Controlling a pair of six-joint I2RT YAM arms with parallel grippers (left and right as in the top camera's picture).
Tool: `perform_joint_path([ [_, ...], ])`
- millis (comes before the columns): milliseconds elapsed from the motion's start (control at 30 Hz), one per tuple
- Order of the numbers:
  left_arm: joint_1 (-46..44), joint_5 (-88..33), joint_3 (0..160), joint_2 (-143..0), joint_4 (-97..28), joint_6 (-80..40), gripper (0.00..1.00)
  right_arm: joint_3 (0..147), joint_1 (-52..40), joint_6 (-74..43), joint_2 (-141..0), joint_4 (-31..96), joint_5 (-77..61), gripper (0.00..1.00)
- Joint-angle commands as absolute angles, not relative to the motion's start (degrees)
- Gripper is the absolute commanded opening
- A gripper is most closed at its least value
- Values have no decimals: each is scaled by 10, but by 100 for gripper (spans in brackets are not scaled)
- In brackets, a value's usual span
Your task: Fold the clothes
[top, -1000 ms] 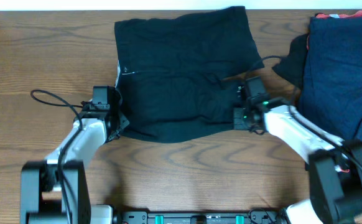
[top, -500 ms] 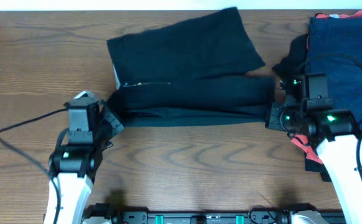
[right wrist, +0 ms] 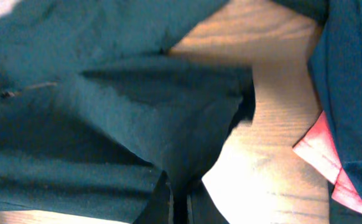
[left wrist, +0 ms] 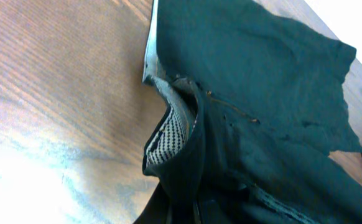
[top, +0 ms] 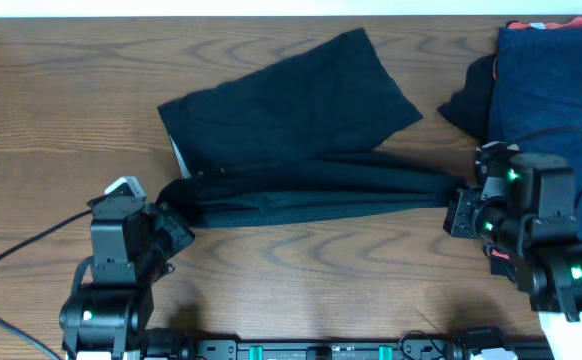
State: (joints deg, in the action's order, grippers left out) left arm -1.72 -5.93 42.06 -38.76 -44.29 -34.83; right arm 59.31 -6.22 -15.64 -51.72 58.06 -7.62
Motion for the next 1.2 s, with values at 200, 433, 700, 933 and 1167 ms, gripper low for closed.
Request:
perform_joint_path([
  [200,-7,43,420,-381,-417,-359,6,604,-47,-94,-572,344,31,1],
  [433,-7,115,420,-458,-340,-359,6,604,-50,-48,-753,87,-32,1],
  [700,-7,128,420,-597,-202,-359,6,604,-57,-25,-953,-201,-114,1],
  [933,-7,168,420,-717,-68,-361,6,604,-60,-32,-1068,-381,-136,1],
  [1167,-7,188,420,-831,110,-361,6,638,-71,-33,-1169,-461,-135,1],
])
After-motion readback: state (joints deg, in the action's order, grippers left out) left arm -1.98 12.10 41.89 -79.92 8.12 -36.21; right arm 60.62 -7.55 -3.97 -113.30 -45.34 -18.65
